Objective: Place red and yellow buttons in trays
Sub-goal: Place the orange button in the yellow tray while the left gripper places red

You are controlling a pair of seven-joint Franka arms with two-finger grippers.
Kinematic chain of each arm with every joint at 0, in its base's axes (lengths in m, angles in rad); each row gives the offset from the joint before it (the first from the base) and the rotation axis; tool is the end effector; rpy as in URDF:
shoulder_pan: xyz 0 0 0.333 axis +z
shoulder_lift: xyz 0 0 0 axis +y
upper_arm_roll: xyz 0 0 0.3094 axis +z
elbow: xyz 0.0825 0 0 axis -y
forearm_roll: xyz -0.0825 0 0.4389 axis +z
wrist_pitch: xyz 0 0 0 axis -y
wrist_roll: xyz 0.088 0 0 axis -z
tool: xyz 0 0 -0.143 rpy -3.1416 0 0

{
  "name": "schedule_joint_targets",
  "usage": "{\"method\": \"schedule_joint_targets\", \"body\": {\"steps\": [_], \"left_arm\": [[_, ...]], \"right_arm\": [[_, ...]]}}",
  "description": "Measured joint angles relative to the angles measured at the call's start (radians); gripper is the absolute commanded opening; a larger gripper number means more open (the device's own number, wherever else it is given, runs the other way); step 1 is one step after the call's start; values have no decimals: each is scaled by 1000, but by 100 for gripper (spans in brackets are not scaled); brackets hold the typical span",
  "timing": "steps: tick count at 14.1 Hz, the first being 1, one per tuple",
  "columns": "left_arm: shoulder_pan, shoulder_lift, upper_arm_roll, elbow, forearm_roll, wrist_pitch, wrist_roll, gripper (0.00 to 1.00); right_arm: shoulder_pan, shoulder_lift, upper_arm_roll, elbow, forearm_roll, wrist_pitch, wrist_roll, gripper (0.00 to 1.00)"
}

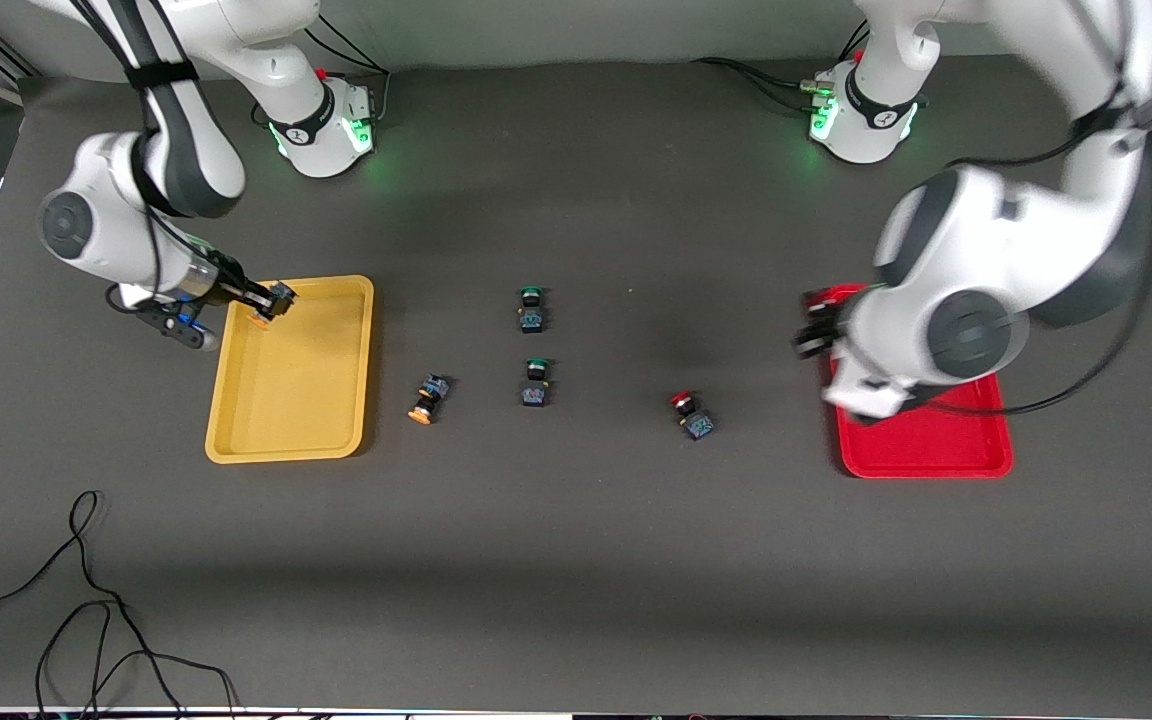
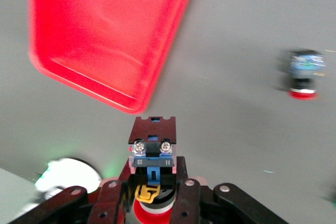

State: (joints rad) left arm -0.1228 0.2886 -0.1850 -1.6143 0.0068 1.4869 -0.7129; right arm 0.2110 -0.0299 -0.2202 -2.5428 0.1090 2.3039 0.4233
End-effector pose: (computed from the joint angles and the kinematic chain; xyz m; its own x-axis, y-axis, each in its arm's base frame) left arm 0.6042 -0.1836 0.3775 0.8524 0.4038 -0.3321 0.3436 -0.9114 -0.2264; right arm 0.4546 0.0020 0.1800 0.8483 -0.4810 -0.2213 -0.4887 -0.8722 0.0225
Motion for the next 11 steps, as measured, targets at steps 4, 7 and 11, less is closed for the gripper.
{"method": "schedule_joint_targets", "body": {"steps": [4,7,11], "left_arm": [[167,-166,5,-384,45,293,236,0],[199,-149,5,-598,48,573,275,0],[197,-42,-5,-695,63,864,276,0]], "right_arm": [[9,138,7,-9,0,128,-1,34],[9,169,7,-10,0,168,-1,100],[8,162,7,-5,0,170,-2,100]]}}
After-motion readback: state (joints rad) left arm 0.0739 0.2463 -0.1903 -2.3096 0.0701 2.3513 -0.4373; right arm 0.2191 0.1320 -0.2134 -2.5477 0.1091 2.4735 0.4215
